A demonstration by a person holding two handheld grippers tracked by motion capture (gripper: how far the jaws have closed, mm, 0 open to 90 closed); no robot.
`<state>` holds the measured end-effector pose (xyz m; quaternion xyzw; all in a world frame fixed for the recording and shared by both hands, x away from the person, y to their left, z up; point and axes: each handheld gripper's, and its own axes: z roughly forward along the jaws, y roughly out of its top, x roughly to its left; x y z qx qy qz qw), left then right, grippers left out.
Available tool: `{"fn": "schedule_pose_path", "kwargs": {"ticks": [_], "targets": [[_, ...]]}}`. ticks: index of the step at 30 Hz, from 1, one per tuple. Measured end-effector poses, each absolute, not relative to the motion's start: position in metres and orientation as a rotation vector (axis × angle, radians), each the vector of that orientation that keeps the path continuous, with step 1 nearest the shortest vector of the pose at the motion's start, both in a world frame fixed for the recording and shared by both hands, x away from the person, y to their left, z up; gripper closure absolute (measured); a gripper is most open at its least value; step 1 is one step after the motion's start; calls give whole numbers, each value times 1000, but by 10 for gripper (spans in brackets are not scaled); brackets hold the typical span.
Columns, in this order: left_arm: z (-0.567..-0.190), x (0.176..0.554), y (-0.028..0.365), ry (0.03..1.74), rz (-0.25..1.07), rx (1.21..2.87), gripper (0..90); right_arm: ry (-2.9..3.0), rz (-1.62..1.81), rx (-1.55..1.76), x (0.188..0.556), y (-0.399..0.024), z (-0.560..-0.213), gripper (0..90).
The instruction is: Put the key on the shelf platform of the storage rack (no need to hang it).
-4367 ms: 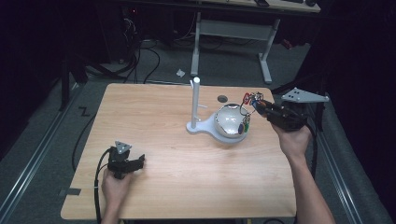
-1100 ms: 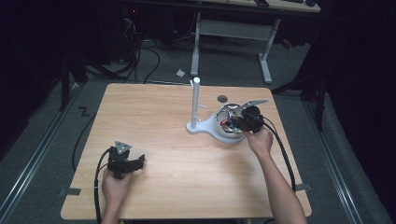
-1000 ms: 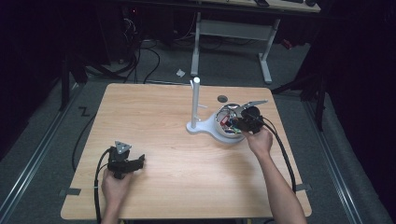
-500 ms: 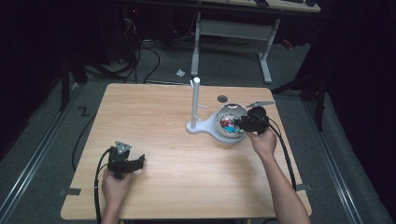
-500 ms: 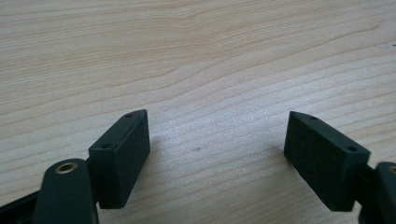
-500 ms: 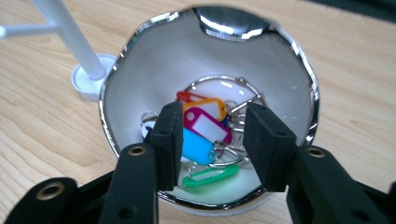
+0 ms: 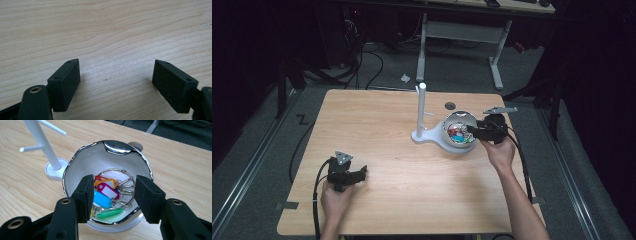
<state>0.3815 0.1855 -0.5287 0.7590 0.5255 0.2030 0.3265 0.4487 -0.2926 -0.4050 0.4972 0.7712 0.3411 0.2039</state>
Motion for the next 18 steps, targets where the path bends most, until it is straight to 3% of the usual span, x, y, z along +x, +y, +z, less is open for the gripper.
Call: {"fn": "schedule_pose_path", "kwargs": {"ticks": [18], "targets": [[-529, 382, 186, 1377, 532, 1989, 227, 2110, 980, 1365, 421, -308, -379, 482]]}}
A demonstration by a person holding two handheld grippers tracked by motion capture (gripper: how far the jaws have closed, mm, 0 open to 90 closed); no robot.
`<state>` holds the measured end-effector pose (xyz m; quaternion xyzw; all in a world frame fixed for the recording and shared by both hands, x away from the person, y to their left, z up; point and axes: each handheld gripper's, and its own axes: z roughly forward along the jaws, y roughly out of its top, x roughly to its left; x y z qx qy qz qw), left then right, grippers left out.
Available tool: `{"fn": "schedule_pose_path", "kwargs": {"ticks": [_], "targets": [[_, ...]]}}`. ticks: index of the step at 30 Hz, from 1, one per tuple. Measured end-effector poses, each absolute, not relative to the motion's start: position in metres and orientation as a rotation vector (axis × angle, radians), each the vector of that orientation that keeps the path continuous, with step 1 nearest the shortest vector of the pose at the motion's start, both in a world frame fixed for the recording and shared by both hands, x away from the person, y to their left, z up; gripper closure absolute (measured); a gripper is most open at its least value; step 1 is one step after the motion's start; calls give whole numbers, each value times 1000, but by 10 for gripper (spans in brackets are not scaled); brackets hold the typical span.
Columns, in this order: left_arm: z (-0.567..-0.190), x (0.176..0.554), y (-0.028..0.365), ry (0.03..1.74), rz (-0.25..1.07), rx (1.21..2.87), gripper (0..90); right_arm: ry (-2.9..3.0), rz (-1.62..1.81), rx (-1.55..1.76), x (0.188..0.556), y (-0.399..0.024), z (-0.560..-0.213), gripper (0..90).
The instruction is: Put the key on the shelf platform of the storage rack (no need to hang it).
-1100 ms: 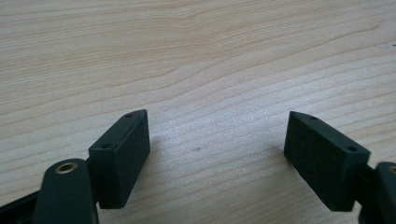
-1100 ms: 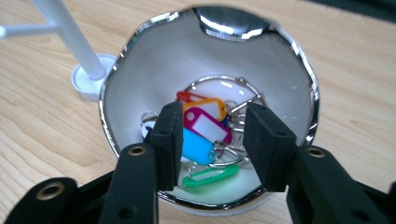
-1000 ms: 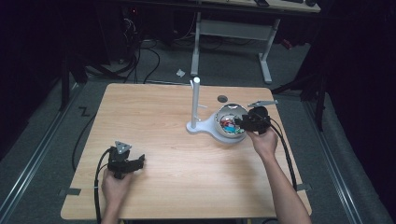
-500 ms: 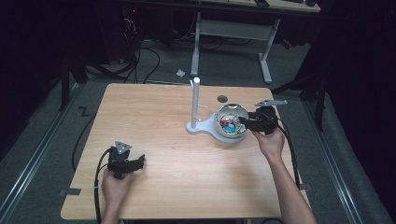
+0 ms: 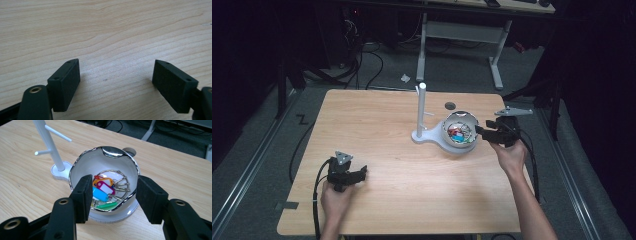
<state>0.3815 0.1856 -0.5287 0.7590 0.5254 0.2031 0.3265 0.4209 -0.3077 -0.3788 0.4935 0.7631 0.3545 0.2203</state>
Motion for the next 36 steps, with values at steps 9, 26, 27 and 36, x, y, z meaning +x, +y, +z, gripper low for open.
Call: {"fn": "schedule_pose_path", "kwargs": {"ticks": [9, 26, 27, 36], "targets": [[-529, 382, 186, 1376, 532, 1989, 227, 2073, 1005, 1398, 404, -320, -375, 491], [-529, 382, 186, 1377, 532, 1988, 226, 2044, 1047, 1370, 371, -328, -363, 489], [-529, 382, 186, 1377, 532, 1988, 226, 2045, 1041, 1371, 370, -329, -364, 489], [-529, 382, 186, 1377, 532, 1989, 226, 2023, 1061, 1383, 354, -336, -364, 490]]}}
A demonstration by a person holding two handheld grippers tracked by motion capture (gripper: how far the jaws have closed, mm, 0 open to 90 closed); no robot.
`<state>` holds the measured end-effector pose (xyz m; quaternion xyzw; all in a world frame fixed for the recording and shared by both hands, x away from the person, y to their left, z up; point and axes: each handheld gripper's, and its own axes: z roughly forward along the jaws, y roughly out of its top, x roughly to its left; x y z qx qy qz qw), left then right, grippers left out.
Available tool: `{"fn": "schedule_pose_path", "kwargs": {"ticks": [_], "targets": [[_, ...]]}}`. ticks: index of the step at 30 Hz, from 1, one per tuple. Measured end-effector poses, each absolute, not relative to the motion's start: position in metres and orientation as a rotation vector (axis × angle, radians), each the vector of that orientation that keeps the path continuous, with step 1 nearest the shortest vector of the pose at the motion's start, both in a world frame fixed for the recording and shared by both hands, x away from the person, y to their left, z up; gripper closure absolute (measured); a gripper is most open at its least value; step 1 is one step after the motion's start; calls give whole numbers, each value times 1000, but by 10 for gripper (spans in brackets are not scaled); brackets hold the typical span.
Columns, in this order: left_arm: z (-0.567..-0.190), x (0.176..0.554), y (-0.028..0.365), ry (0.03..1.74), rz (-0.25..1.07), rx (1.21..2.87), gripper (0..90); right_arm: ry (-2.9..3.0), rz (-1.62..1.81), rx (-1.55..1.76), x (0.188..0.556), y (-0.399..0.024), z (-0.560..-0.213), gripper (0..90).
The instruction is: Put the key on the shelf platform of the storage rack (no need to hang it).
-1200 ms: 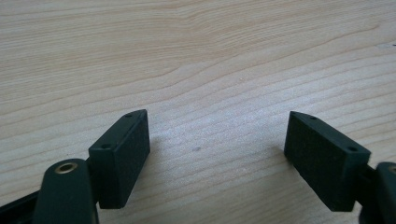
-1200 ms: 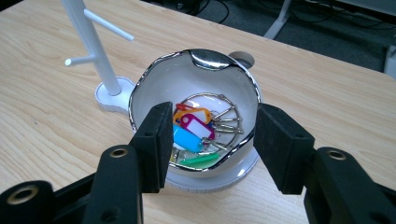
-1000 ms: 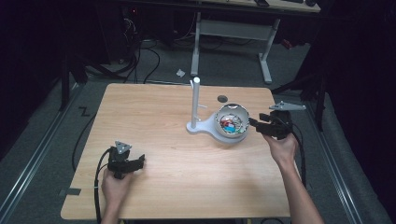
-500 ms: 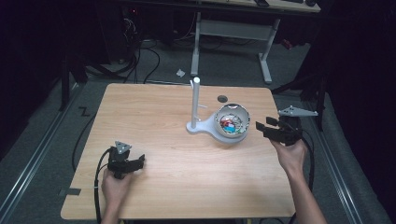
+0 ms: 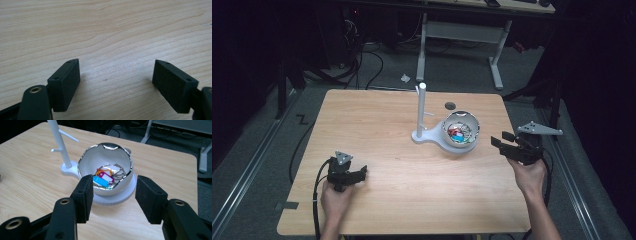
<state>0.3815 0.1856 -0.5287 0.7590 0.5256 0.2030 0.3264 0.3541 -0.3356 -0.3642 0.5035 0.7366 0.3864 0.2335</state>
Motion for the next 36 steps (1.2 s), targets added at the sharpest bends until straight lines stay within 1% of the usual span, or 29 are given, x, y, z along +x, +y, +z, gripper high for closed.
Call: {"fn": "schedule_pose_path", "kwargs": {"ticks": [13, 26, 36], "targets": [[-529, 382, 185, 1378, 534, 1988, 226, 1975, 1094, 1417, 331, -348, -372, 489], [-529, 382, 185, 1377, 536, 1988, 226, 1972, 1126, 1418, 322, -346, -381, 487], [-529, 382, 185, 1376, 537, 1989, 226, 2006, 1130, 1432, 319, -342, -399, 483]]}}
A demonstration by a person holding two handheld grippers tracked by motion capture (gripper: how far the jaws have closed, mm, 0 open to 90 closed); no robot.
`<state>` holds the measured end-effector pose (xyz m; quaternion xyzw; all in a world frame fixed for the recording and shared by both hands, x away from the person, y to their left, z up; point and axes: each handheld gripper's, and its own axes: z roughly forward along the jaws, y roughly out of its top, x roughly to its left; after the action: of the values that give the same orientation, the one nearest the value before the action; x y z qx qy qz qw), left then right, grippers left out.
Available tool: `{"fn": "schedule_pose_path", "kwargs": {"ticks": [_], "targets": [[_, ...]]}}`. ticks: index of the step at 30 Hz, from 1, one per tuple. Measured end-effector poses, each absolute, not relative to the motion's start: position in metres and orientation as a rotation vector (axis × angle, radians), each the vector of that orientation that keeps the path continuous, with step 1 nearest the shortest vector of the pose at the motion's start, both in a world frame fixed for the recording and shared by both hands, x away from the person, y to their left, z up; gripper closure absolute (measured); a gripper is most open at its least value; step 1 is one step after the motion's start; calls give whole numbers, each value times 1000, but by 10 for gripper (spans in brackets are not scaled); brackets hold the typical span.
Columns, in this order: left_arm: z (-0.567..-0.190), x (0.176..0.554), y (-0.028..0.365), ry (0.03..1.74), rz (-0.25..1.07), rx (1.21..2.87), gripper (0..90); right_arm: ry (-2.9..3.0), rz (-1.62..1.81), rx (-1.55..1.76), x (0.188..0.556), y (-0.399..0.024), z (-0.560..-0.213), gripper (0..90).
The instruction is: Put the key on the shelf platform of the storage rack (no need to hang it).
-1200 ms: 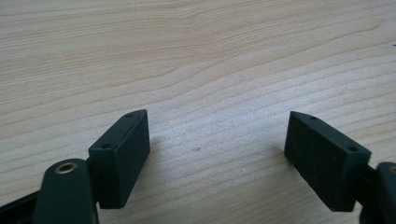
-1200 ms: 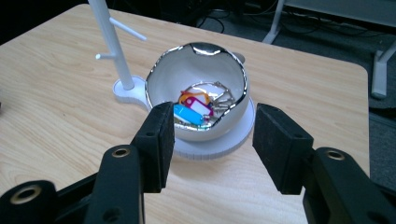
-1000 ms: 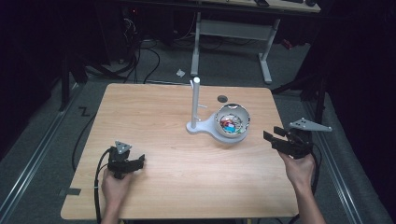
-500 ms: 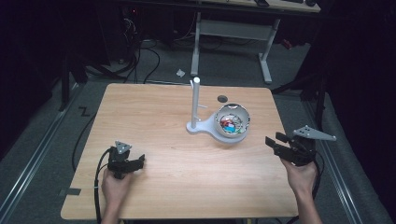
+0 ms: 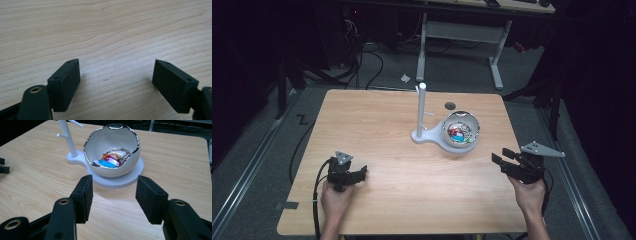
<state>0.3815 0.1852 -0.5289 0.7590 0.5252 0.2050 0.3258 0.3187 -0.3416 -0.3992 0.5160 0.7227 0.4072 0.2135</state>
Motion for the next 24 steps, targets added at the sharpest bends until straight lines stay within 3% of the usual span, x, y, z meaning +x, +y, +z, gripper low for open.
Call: {"fn": "schedule_pose_path", "kwargs": {"ticks": [24], "targets": [[-529, 382, 185, 1376, 538, 1990, 226, 2053, 1125, 1453, 323, -325, -435, 484]]}}
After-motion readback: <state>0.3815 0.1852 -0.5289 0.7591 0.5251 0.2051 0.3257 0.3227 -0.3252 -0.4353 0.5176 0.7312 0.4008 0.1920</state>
